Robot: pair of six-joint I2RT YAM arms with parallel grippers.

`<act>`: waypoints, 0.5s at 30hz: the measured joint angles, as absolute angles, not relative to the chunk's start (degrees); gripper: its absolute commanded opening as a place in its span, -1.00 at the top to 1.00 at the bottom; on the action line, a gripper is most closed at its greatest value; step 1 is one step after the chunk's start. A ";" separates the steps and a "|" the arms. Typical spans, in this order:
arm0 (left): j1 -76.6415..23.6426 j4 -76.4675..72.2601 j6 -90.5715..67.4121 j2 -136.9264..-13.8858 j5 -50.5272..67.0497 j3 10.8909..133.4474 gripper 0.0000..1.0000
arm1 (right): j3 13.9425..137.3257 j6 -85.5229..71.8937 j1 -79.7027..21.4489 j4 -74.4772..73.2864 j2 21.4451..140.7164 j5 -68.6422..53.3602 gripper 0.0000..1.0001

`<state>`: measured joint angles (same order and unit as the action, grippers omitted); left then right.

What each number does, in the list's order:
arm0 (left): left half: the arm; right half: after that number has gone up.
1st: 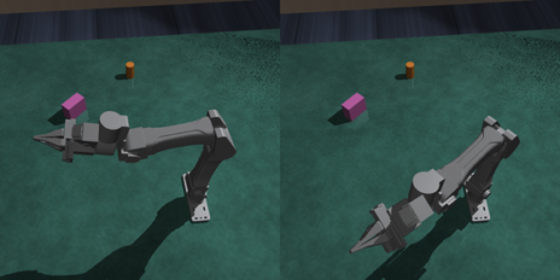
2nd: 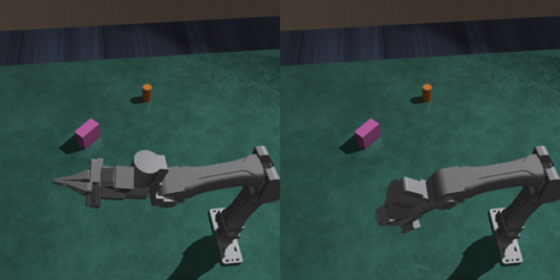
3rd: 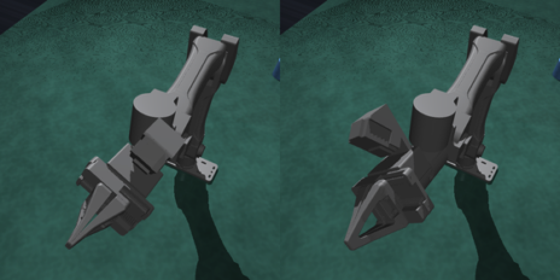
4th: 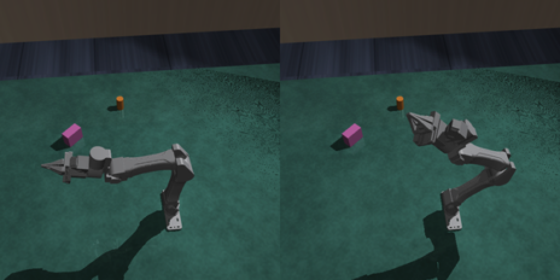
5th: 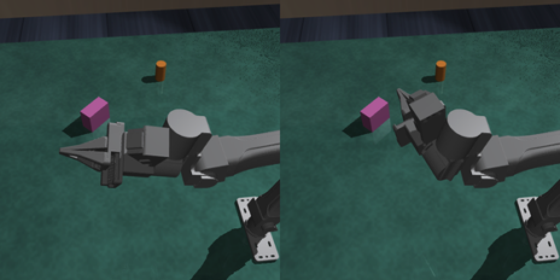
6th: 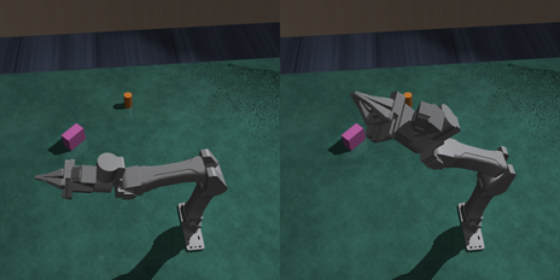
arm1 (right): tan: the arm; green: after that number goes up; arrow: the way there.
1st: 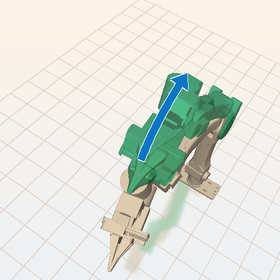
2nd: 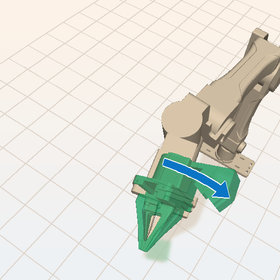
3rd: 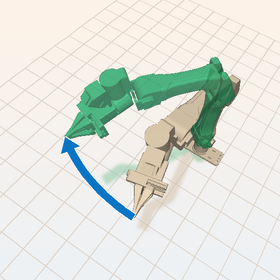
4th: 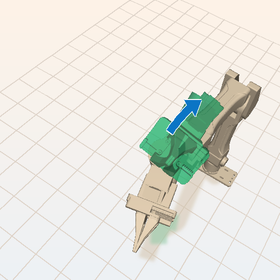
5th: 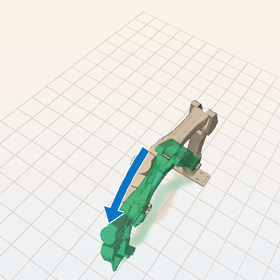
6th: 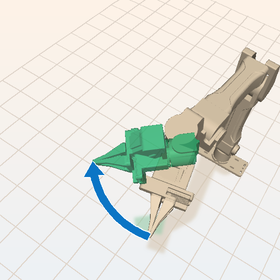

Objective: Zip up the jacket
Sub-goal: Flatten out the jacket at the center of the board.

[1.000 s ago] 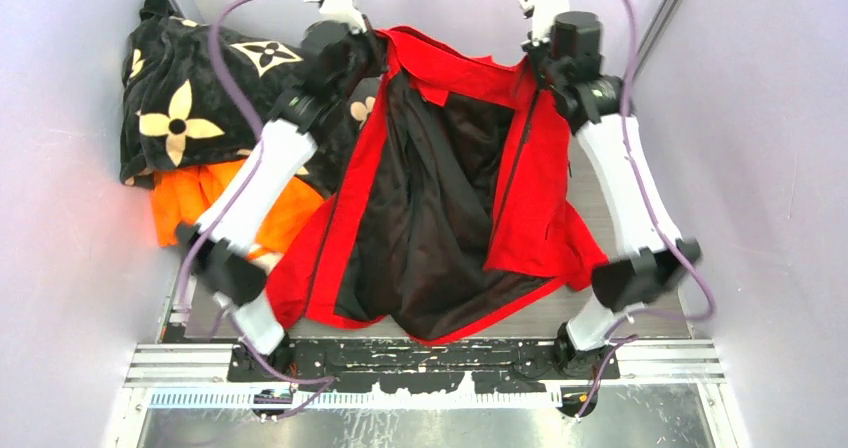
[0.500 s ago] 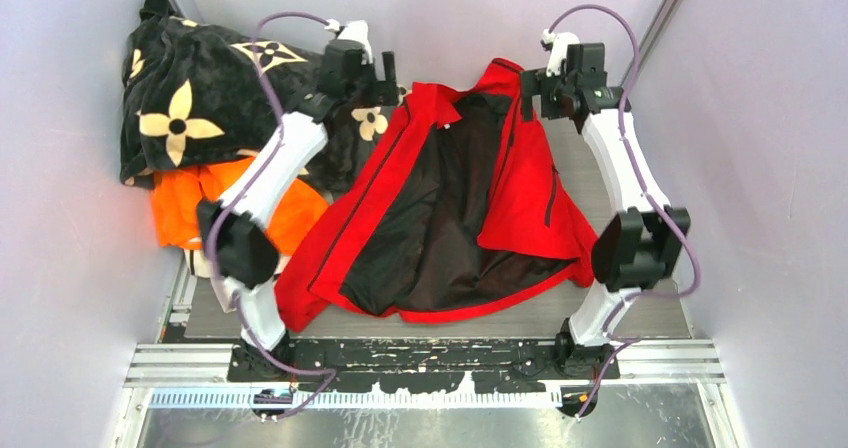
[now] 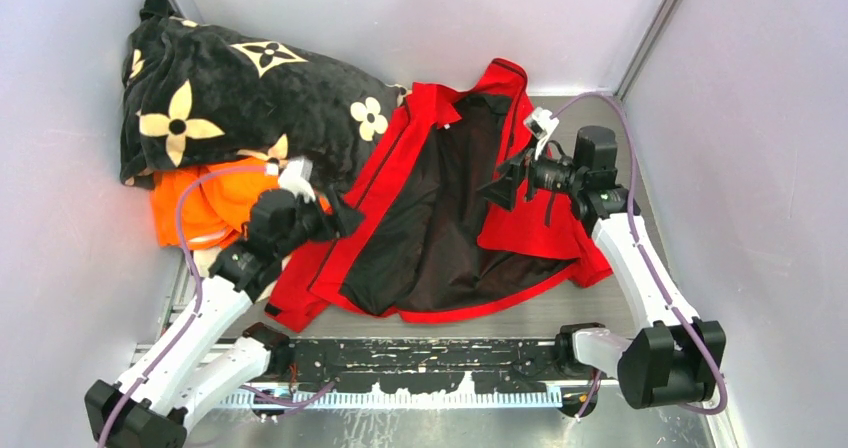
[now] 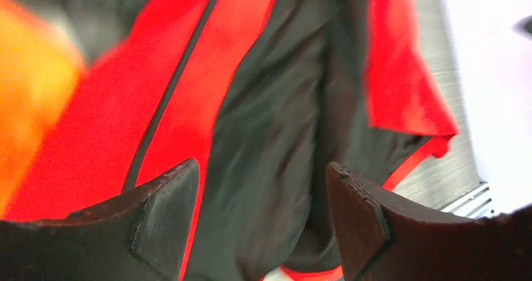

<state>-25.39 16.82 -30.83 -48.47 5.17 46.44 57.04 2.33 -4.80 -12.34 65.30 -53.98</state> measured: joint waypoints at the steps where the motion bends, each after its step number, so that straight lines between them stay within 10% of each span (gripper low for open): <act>1: -25.39 17.98 -33.93 -46.83 4.73 42.50 -0.49 | 55.59 2.15 -4.78 -11.35 65.52 -54.76 -0.99; 15: -28.53 50.00 -67.70 -40.42 -10.09 40.64 -0.71 | 50.63 1.74 -4.25 -8.67 67.53 -58.19 -1.00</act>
<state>-28.53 50.00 -67.70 -40.42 -10.09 40.64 50.63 1.74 -4.25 -8.67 67.53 -58.19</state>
